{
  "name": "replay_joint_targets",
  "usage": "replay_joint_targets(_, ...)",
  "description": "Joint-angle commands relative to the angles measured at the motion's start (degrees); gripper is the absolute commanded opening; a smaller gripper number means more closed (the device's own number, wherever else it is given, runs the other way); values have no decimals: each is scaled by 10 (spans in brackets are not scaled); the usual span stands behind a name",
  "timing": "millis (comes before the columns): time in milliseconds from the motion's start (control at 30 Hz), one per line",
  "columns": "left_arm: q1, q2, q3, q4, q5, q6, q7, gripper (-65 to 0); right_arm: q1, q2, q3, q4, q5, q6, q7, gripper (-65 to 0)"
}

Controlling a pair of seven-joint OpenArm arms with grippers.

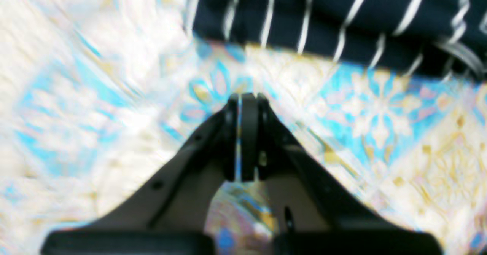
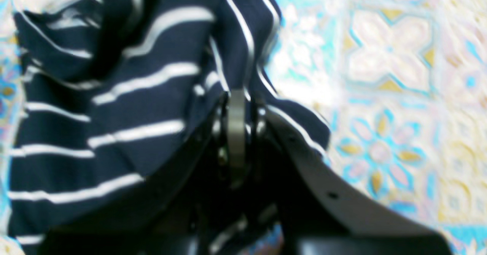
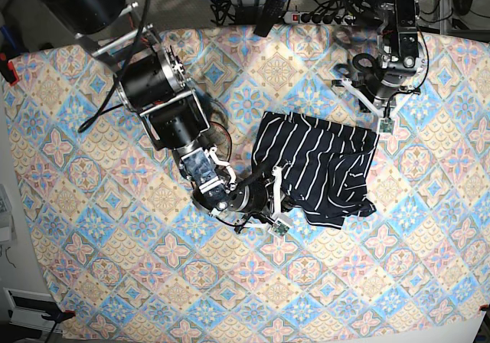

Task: Fold the T-shirt properly
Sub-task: 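Grasp opposite edges of the bundle with both grippers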

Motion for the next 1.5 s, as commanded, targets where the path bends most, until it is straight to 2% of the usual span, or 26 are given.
replay_joint_targets(0, -2, -4, -2, 0, -1, -1, -11, -650, 26, -2, 0, -10, 7, -1, 23, -626)
replay_joint_targets(233, -75, -3, 1, -101, -3, -1, -12, -650, 37, -2, -3, -60, 7, -1, 37, -625)
replay_joint_targets(400, -129, 11, 1, -153, 3, -1, -12, -650, 3, -2, -72, -59, 7, -1, 34, -627)
replay_joint_targets(533, -172, 16, 1, -195, 3, -1, -12, -650, -25, -2, -109, -29, 7, -1, -3, -627)
replay_joint_targets(667, -206, 18, 1, -223, 3, -1, -14, -650, -67, 26, -112, 63, 7, -1, -47, -627)
replay_joint_targets(800, -240, 18, 2, -279, 3, -1, -57, -650, -94, 53, -110, 148, 7, -1, -103, -627)
replay_joint_targets(1033, -294, 16, 89, -359, 3, -1, -111, -650, -147, 118, -110, 295, 7, -1, -169, -627)
replay_joint_targets(1300, -366, 19, 179, -420, -1, -1, -148, -650, -201, 171, -109, 410, 7, -1, -210, -627)
replay_joint_targets(1467, -386, 39, 191, -433, 2, -1, -149, -650, -222, 199, -109, 461, 8, -1, -230, -627)
